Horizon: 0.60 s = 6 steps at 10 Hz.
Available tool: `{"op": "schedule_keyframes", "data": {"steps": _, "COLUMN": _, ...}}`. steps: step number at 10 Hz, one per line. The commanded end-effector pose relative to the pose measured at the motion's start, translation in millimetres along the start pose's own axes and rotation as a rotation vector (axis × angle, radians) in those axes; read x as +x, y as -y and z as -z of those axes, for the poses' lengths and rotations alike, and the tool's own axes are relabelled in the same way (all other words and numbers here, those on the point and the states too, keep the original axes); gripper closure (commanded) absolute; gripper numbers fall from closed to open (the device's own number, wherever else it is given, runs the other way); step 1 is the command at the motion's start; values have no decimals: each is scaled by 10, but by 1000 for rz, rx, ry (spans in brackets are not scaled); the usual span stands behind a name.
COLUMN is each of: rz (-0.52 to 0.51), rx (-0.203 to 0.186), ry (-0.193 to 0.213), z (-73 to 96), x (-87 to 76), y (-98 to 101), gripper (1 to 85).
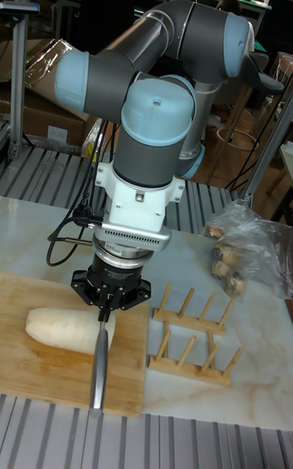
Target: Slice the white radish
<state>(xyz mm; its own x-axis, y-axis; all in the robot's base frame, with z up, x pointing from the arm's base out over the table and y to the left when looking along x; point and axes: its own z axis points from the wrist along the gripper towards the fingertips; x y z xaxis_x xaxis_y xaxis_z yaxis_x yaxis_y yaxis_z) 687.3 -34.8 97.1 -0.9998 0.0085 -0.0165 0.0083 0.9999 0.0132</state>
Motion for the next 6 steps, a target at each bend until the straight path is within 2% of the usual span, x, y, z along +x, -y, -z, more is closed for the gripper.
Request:
{"op": "schedule_keyframes", "data": {"steps": 1, "rz": -6, "rx": -12, "ry": 3, "z": -8, "x": -13, "y": -23, "gripper": 843}}
{"op": "schedule_keyframes", "data": {"steps": 6, "rz": -9, "rx": -3, "ry": 0, "z": -23, "x": -8, "y": -6, "gripper": 843}}
